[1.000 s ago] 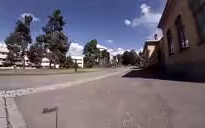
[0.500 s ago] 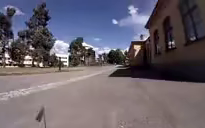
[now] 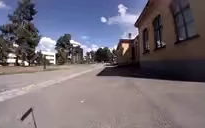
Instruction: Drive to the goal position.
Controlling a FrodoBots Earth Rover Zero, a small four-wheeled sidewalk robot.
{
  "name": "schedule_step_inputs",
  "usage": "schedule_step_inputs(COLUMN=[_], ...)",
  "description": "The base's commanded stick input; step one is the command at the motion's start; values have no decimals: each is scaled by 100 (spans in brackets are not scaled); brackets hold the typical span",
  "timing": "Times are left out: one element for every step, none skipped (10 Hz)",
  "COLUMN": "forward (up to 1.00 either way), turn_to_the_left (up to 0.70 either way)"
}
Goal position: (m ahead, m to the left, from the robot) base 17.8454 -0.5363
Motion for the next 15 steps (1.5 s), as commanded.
schedule_step_inputs(forward=[85,85,85,85,85,85,85,85,85,85,85,85,85,85,85], turn_to_the_left=[0,0,0,0,0,0,0,0,0,0,0,0,0,0,0])
